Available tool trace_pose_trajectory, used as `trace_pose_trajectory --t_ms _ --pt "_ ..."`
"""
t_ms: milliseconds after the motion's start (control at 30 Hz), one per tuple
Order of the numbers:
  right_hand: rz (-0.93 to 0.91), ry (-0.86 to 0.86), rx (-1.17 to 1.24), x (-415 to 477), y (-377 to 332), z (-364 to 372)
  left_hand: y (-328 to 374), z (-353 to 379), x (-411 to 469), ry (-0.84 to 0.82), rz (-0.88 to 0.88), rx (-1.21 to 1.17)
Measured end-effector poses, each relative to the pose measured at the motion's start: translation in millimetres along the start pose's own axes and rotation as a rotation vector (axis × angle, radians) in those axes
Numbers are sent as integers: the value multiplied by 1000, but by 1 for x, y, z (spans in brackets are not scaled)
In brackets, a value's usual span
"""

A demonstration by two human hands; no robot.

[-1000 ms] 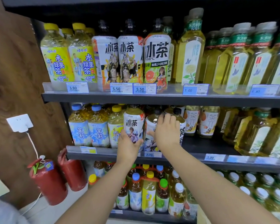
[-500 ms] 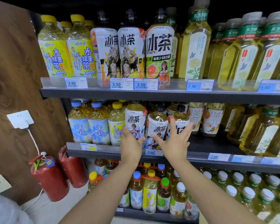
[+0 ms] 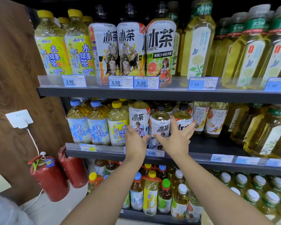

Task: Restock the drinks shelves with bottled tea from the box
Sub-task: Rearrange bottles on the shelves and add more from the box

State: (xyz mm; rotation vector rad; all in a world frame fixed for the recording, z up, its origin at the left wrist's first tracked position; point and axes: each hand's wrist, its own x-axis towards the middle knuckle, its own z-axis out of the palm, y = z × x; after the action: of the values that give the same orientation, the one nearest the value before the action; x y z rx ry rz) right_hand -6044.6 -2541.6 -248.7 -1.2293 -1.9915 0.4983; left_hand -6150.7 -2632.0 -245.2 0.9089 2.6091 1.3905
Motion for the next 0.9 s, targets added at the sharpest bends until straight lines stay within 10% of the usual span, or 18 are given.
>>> trace_pose_trajectory --t_ms 367,633,900 --pt "-78 -9 187 0 23 -17 12 -6 17 -128 -150 224" --pt "486 -295 1019 68 68 -27 -7 5 17 -116 -68 321" --pt "565 -253 1106 80 69 -7 -8 1 27 -196 -26 426"
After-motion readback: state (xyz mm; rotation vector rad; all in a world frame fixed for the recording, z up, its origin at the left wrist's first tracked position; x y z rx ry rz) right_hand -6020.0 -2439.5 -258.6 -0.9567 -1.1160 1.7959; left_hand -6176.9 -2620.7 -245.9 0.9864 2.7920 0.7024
